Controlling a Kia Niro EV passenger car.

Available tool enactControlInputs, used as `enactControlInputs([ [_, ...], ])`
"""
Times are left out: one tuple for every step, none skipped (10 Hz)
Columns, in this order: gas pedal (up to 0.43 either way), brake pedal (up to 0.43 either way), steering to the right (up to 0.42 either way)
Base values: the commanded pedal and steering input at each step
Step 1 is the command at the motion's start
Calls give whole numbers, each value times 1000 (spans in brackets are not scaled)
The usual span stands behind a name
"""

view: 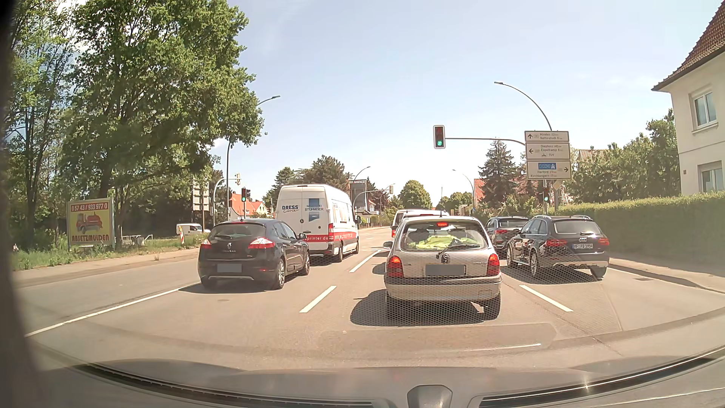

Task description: Follow the waypoints while adhering to traffic rules and regulations

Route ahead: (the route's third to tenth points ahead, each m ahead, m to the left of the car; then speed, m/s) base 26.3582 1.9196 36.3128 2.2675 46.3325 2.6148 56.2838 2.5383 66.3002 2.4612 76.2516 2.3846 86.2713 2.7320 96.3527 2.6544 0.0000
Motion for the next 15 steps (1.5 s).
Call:
enactControlInputs([
  [0,6,21],
  [0,6,21],
  [0,0,21],
  [0,6,21],
  [0,0,21],
  [0,6,21],
  [0,6,21],
  [0,6,21],
  [0,6,21],
  [0,6,21],
  [0,6,21],
  [0,6,21],
  [0,6,21],
  [0,6,21],
  [0,12,21],
])
